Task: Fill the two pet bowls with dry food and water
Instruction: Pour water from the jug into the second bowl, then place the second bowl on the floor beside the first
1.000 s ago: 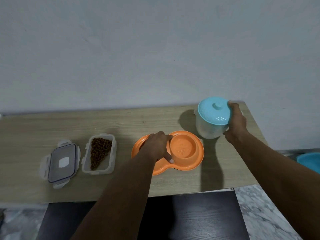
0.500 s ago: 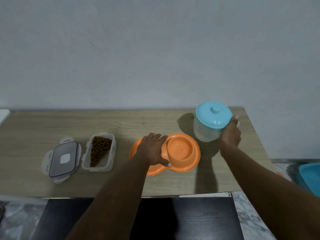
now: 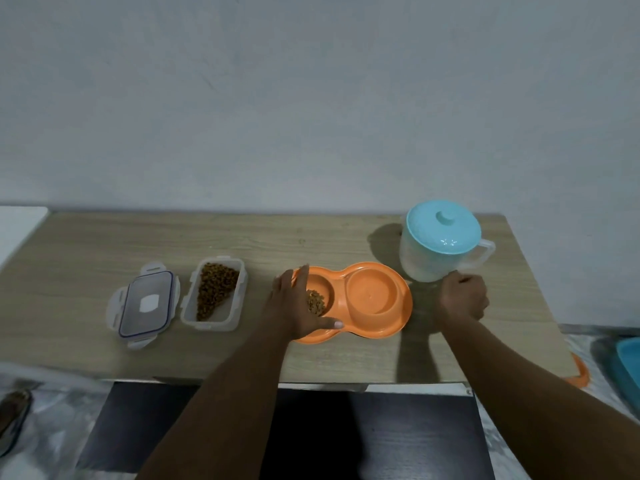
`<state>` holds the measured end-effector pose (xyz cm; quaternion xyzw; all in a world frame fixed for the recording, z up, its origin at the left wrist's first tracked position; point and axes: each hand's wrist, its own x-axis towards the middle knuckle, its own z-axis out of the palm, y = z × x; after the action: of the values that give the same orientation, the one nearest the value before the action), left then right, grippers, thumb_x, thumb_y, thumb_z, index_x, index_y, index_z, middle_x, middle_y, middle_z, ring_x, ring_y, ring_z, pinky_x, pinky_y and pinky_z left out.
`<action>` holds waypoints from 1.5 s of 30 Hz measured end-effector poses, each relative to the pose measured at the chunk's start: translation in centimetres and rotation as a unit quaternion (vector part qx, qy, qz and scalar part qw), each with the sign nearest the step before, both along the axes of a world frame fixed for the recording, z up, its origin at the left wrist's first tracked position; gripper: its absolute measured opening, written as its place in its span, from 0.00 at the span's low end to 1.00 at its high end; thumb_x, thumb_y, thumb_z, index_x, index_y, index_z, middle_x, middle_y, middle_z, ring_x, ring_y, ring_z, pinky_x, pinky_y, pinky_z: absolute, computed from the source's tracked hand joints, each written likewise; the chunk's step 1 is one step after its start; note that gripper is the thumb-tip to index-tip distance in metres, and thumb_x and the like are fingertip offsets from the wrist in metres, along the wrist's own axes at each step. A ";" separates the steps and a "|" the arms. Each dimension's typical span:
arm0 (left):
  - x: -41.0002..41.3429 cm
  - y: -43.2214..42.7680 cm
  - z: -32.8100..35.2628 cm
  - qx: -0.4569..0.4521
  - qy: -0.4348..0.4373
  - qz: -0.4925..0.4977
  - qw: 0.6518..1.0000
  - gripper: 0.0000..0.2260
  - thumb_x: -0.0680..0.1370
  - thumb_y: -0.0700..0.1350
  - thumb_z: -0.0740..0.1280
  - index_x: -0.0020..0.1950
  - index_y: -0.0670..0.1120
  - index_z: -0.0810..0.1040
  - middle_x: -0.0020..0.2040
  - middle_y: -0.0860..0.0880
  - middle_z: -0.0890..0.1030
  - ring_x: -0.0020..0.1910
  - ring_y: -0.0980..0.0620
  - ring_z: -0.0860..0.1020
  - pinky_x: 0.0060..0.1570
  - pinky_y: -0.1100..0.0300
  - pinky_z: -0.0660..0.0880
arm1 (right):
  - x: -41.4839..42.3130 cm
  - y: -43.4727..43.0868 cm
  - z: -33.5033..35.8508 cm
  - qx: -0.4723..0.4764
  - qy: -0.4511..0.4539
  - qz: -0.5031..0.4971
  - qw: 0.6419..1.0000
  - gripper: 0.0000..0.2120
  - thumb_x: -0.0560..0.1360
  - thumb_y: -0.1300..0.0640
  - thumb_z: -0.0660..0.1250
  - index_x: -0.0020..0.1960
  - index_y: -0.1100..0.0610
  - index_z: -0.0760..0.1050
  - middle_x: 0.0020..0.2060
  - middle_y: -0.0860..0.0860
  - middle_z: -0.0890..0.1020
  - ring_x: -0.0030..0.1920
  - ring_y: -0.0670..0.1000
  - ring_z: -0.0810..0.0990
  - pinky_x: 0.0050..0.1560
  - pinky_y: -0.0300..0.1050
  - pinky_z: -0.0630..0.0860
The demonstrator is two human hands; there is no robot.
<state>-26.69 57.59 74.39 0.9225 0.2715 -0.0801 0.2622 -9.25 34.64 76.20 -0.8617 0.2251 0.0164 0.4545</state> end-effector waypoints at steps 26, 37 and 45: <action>-3.4 -0.1 0.8 -0.001 0.016 0.264 0.964 0.09 0.77 0.42 0.64 0.55 0.42 0.79 0.54 0.43 0.82 0.55 0.44 0.79 0.49 0.55 0.73 | -2.3 -1.4 -3.3 -0.219 -0.016 0.422 0.879 0.05 0.81 0.55 0.61 0.52 0.57 0.69 0.40 0.53 0.77 0.42 0.56 0.79 0.43 0.54 0.78; -4.9 -3.5 5.9 0.014 -0.039 0.229 0.973 0.05 0.74 0.39 0.63 0.47 0.45 0.78 0.46 0.43 0.81 0.45 0.43 0.81 0.45 0.52 0.78 | -4.8 -5.3 1.0 -0.229 -0.056 0.372 0.898 0.05 0.78 0.54 0.61 0.46 0.55 0.69 0.40 0.55 0.79 0.41 0.59 0.79 0.44 0.58 0.81; -7.3 -7.2 9.5 0.003 -0.050 0.168 0.985 0.05 0.71 0.35 0.67 0.44 0.43 0.77 0.43 0.42 0.81 0.40 0.43 0.80 0.38 0.53 0.78 | -10.6 -11.3 3.9 -0.237 -0.082 0.300 0.920 0.05 0.79 0.55 0.59 0.47 0.56 0.69 0.40 0.55 0.79 0.40 0.58 0.79 0.44 0.59 0.81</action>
<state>-34.01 50.35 83.85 0.8673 0.4096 0.0116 0.2827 -19.81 23.38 80.07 -0.9696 -0.0852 0.0275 0.2276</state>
